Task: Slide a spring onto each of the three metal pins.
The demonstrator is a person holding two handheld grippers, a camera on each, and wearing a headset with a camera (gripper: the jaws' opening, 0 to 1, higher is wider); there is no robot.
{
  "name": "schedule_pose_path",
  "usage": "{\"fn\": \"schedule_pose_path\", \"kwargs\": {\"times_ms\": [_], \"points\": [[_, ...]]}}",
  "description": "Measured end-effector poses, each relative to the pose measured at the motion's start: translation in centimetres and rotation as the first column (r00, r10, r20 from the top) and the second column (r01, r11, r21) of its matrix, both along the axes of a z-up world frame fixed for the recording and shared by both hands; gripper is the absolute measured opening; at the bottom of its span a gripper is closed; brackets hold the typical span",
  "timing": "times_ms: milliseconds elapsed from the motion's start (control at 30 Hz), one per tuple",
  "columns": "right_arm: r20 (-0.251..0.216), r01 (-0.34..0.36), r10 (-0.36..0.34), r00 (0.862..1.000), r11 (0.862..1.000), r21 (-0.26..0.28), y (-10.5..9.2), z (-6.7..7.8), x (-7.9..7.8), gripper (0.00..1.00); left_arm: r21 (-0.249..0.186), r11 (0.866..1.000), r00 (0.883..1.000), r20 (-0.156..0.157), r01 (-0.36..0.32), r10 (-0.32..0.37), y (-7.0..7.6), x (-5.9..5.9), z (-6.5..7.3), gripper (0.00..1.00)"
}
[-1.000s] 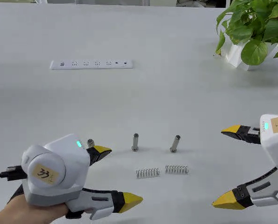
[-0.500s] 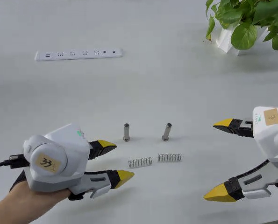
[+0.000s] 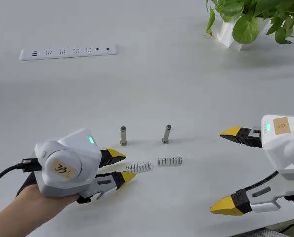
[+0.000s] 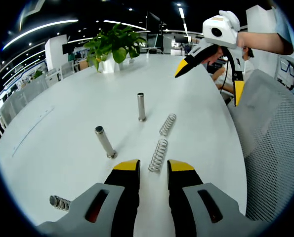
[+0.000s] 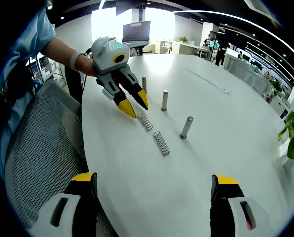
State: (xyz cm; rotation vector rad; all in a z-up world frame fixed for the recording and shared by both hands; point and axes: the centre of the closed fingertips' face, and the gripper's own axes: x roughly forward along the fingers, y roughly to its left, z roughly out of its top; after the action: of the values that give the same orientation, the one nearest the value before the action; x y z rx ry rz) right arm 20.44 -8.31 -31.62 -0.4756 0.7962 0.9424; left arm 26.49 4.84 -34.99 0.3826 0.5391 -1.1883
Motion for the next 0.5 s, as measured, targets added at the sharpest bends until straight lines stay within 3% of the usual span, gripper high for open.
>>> {"fn": "schedule_pose_path", "kwargs": {"times_ms": [500], "points": [[-0.014, 0.014, -0.014, 1.0, 1.0, 0.004, -0.6, -0.4, 0.1, 0.94, 0.028, 0.999, 0.999, -0.01, 0.036, -0.036, -0.4, -0.1, -1.3, 0.11]]}}
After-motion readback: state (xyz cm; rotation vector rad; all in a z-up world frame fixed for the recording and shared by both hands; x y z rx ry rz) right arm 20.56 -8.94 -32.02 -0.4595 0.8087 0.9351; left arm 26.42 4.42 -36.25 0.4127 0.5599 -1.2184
